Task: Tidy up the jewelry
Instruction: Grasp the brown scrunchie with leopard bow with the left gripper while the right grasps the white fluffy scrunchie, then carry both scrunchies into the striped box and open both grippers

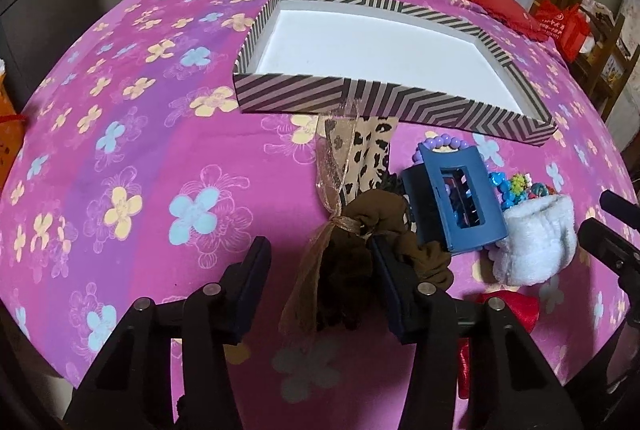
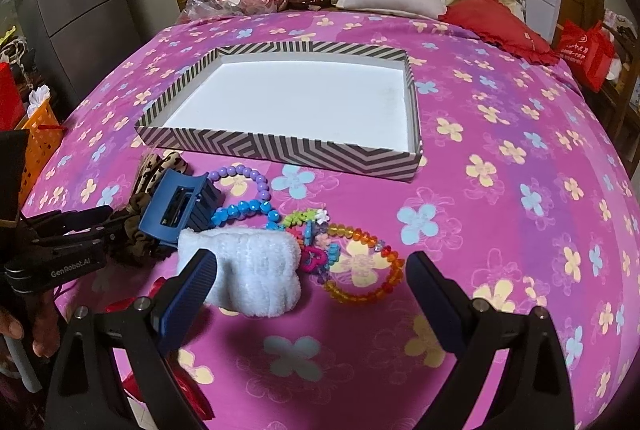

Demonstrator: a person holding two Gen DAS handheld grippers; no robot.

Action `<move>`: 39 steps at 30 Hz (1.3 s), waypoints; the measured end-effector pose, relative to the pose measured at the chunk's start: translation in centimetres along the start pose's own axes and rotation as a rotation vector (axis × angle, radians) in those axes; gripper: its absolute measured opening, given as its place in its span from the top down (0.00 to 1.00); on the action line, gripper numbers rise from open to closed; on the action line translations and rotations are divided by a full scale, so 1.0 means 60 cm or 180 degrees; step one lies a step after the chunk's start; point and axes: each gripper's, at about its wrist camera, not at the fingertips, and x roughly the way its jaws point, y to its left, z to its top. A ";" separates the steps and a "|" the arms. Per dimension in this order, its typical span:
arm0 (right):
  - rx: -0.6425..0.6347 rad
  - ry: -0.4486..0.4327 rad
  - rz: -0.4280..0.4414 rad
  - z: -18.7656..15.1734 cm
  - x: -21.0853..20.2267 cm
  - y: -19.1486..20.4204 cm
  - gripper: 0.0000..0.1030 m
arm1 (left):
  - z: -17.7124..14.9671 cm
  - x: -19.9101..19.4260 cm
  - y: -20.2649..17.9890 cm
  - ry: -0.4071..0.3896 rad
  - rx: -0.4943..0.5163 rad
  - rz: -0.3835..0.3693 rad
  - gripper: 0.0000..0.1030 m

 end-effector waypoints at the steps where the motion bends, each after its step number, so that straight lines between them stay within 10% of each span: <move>1: -0.0017 0.0004 0.0002 0.000 0.000 0.002 0.05 | -0.001 0.001 -0.001 0.0001 0.0011 0.0018 0.52; 8: -0.0107 0.0013 0.0003 0.003 0.004 0.013 0.08 | -0.001 0.001 -0.004 -0.0001 0.0045 0.0029 0.55; 16: -0.0192 0.0060 0.0152 -0.004 -0.003 0.021 0.13 | -0.003 -0.010 -0.002 -0.0044 0.0036 -0.0035 0.83; 33: -0.0245 0.0344 0.0374 -0.009 0.049 0.040 0.24 | 0.002 -0.065 0.056 -0.0194 -0.0202 -0.0249 0.84; 39: -0.0216 0.0308 0.0653 -0.019 0.056 0.039 0.73 | 0.005 -0.076 0.061 -0.0218 -0.0238 -0.0349 0.84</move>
